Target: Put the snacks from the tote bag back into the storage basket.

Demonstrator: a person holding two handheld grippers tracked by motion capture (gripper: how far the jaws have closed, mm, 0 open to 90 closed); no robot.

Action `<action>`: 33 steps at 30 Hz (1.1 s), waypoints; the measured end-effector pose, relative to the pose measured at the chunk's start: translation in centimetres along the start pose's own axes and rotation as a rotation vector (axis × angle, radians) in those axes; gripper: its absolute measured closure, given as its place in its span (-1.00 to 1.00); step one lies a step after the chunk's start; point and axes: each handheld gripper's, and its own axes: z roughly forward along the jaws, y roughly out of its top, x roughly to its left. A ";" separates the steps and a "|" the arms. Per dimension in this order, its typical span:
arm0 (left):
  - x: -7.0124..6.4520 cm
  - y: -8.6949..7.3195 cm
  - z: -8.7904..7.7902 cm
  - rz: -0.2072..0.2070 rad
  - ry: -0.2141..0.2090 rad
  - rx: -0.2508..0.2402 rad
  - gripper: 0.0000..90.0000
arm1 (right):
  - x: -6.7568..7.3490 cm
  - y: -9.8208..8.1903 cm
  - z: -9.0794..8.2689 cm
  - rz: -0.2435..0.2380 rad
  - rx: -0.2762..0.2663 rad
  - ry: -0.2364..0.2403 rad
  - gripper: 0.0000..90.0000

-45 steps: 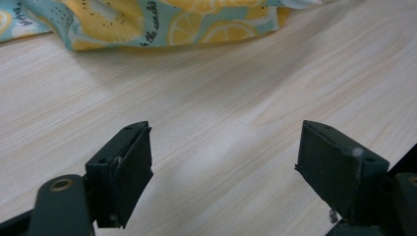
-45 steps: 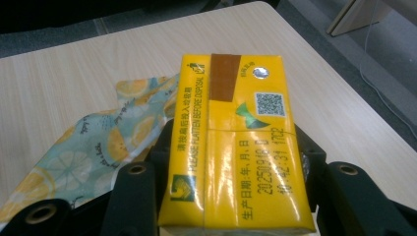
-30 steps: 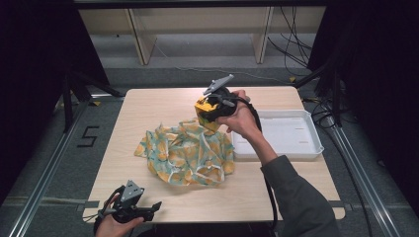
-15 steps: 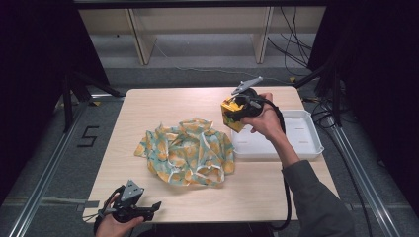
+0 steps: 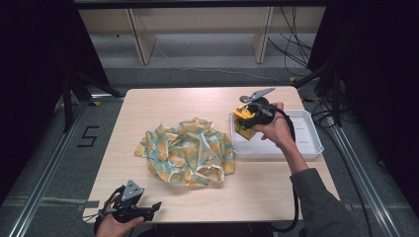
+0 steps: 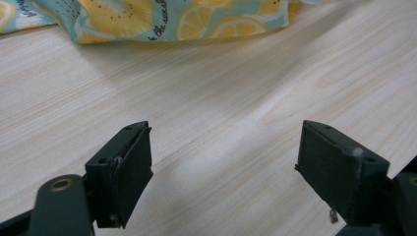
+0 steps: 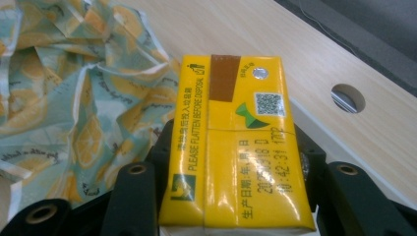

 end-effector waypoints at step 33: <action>0.0 0.0 -0.1 0.018 -0.011 0.011 -0.55 | -0.5 -4.9 2.6 0.061 0.047 0.039 0.16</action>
